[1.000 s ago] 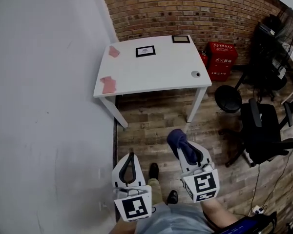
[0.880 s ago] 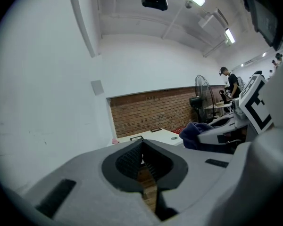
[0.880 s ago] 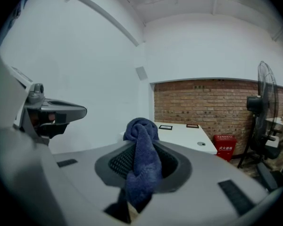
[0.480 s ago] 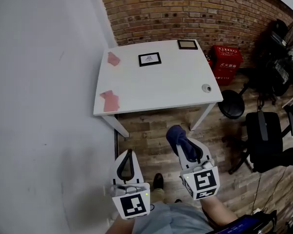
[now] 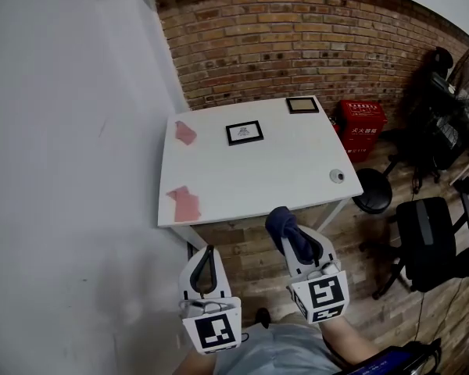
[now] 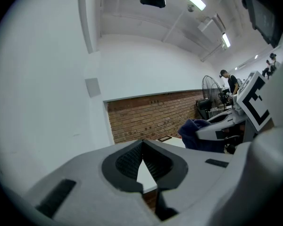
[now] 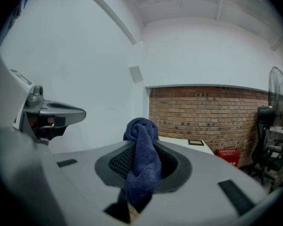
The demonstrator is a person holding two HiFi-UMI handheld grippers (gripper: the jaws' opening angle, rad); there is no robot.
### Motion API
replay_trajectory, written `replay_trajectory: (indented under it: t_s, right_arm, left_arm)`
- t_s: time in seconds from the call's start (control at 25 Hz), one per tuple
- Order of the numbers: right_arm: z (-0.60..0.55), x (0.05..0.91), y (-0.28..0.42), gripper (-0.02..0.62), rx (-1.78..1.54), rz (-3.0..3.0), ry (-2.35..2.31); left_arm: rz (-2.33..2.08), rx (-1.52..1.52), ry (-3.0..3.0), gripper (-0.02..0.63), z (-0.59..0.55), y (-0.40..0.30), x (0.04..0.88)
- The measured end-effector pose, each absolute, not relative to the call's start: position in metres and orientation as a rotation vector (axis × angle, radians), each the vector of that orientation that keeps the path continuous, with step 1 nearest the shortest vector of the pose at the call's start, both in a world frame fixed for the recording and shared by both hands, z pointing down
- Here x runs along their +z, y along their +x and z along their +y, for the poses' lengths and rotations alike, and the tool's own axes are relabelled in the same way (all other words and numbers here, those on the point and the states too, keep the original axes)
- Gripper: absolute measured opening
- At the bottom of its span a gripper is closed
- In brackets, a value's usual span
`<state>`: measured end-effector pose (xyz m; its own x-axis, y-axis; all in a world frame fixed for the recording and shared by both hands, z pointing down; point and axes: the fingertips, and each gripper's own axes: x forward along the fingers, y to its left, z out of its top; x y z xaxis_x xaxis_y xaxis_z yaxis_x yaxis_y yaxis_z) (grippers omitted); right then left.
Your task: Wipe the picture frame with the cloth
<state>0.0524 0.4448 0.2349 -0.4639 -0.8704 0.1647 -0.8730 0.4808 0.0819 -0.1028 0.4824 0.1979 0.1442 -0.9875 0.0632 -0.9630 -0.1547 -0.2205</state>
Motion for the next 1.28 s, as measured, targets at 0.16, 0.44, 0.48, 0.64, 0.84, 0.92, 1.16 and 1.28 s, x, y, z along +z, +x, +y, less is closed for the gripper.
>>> replay_trajectory:
  t_s: [0.16, 0.44, 0.48, 0.64, 0.84, 0.92, 1.16, 1.28]
  right_arm:
    - [0.435, 0.239, 0.054, 0.083, 0.030, -2.524, 1.529]
    - [0.419, 0.253, 0.066, 0.083, 0.074, -2.490, 1.565]
    - [0.416, 0.255, 0.068, 0.083, 0.078, -2.488, 1.565]
    - [0.393, 0.261, 0.072, 0.083, 0.111, -2.492, 1.563]
    - [0.349, 0.270, 0.080, 0.083, 0.155, -2.503, 1.549]
    - [0.326, 0.274, 0.081, 0.083, 0.165, -2.512, 1.532]
    - [0.256, 0.287, 0.090, 0.083, 0.222, -2.525, 1.470]
    - [0.219, 0.285, 0.096, 0.083, 0.229, -2.540, 1.438]
  left_arm:
    - [1.947, -0.295, -2.316, 0.009, 0.470, -0.100, 0.208]
    - [1.906, -0.340, -2.371, 0.009, 0.450, -0.087, 0.225]
    - [1.908, -0.344, -2.376, 0.009, 0.446, -0.086, 0.228]
    - [1.909, -0.371, -2.383, 0.009, 0.423, -0.082, 0.235]
    - [1.931, -0.418, -2.398, 0.009, 0.380, -0.073, 0.249]
    - [1.942, -0.446, -2.391, 0.009, 0.358, -0.071, 0.254]
    - [1.967, -0.520, -2.361, 0.009, 0.291, -0.056, 0.260]
    - [1.995, -0.536, -2.336, 0.009, 0.260, -0.049, 0.256]
